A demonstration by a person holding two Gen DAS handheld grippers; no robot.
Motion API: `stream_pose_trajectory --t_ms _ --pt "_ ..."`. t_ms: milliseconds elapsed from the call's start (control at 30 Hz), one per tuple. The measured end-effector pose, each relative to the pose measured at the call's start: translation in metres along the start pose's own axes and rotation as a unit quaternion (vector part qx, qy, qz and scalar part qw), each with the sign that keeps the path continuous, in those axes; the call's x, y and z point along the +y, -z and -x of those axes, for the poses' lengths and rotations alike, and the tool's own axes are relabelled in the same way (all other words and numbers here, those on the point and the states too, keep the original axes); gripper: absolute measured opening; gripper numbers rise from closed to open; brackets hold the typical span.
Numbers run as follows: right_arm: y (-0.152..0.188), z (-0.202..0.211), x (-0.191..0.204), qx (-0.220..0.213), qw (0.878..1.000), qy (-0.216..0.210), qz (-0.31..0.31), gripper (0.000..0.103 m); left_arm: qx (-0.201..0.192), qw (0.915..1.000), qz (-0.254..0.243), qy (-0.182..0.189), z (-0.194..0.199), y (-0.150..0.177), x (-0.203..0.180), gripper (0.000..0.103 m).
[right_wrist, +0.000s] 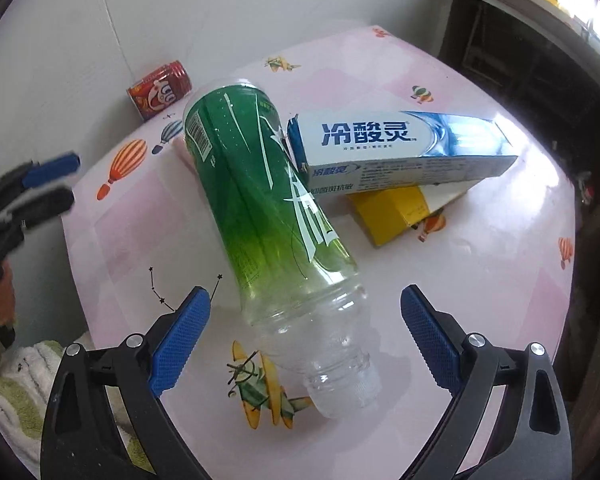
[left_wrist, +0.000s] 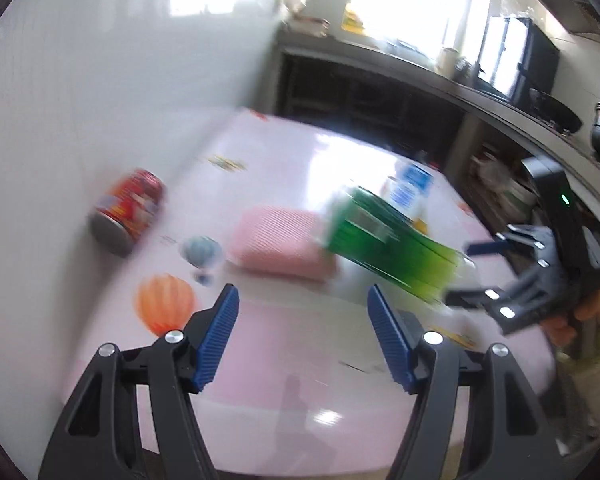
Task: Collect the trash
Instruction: 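Close the right tool around the neck of the green bottle, then lower the left tool over the pink mesh sponge and close on it while the right tool holds the bottle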
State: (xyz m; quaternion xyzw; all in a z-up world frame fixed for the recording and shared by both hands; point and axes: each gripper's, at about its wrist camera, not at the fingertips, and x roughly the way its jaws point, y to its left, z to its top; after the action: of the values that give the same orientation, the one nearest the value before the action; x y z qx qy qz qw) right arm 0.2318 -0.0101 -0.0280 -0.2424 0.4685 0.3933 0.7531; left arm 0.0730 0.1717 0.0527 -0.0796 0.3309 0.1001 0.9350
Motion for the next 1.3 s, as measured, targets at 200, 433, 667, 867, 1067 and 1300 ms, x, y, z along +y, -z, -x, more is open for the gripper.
stream_pose_trajectory --t_ms 200,433,667,867,1067,1300 --pt "-0.005 -0.005 0.003 0.011 1.0 -0.002 -0.003 0.08 -0.026 0.9928 -0.005 -0.117 -0.007 -0.016 0.054 0.07" --pt "0.003 -0.005 0.013 0.018 0.999 0.024 0.02 0.07 -0.013 0.9988 0.021 -0.041 -0.014 -0.01 0.05 0.07" --pt "0.04 0.016 0.028 0.034 0.997 0.051 0.037 0.07 0.011 0.999 0.044 -0.004 -0.039 -0.018 0.036 0.07" --pt "0.079 0.04 0.013 0.043 0.996 0.064 -0.04 0.07 0.053 0.9976 0.044 0.012 -0.086 -0.055 0.029 0.07" --pt "0.118 0.065 -0.015 0.04 0.984 0.081 -0.153 0.07 0.062 0.9978 0.015 0.018 -0.138 -0.093 0.022 0.048" --pt "0.142 0.082 -0.037 0.019 0.965 0.067 -0.252 0.07 0.158 0.9866 -0.034 -0.026 -0.203 -0.084 0.026 0.026"
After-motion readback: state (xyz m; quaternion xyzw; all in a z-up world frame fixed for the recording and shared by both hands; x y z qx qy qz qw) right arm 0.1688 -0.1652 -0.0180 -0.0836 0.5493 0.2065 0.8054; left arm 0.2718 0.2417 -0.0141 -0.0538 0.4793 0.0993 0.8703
